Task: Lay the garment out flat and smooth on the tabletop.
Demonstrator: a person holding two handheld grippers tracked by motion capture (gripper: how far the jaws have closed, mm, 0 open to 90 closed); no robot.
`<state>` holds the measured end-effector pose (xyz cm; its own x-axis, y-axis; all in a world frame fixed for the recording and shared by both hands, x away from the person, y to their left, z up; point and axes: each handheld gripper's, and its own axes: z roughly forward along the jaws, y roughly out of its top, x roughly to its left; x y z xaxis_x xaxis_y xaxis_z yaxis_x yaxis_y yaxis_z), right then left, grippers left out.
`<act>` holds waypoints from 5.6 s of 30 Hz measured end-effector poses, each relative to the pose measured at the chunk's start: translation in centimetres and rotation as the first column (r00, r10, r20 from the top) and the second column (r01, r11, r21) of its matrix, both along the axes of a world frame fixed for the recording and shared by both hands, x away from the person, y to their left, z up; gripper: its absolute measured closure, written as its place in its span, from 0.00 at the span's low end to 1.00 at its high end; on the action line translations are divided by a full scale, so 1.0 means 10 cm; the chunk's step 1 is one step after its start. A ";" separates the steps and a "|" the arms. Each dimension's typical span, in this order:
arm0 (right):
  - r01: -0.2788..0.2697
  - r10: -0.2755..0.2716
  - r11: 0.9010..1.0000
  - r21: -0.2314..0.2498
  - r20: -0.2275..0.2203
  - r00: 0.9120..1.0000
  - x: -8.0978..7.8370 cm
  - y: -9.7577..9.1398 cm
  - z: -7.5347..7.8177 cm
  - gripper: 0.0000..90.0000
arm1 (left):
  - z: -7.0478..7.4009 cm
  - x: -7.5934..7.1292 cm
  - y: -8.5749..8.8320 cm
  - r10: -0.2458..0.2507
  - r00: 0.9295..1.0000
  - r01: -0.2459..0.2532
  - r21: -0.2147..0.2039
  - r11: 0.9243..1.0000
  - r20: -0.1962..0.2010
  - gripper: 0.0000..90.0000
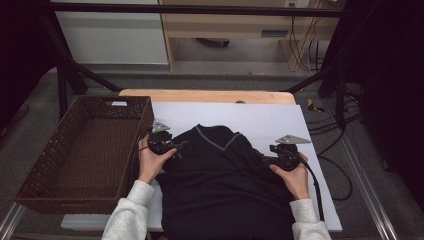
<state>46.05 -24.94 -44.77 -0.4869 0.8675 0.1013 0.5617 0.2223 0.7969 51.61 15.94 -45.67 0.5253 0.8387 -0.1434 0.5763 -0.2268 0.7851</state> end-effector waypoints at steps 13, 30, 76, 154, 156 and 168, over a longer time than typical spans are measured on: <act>-0.083 0.075 0.992 -0.094 -0.079 0.994 0.02 0.21 -0.21 0.68 | -0.25 0.13 0.07 0.038 0.999 -0.037 0.091 0.995 -0.014 0.48; 0.142 -0.145 0.989 0.032 0.198 0.969 0.32 -0.21 0.48 0.91 | 0.59 0.34 0.06 0.075 0.955 -0.056 -0.073 0.996 0.286 0.86; 0.044 -0.044 0.999 0.001 -0.011 0.999 -0.68 -0.54 -0.07 0.22 | 0.02 -1.33 0.07 -0.167 0.986 0.168 -0.039 0.985 0.019 0.16; -0.156 0.147 0.985 -0.069 -0.118 0.982 -1.13 -0.08 -0.30 0.56 | -0.26 -1.83 -0.47 -0.342 0.939 0.343 0.072 0.937 -0.028 0.70; -0.165 0.156 0.984 -0.074 -0.116 0.981 -1.12 -0.04 -0.30 0.75 | -0.26 -1.82 -0.48 -0.355 0.934 0.357 0.071 0.931 -0.032 0.86; -0.353 0.362 0.932 0.078 -0.234 0.903 -1.34 -0.05 -0.01 0.99 | 0.14 -2.11 0.05 -0.512 0.847 0.521 0.033 0.853 -0.142 0.95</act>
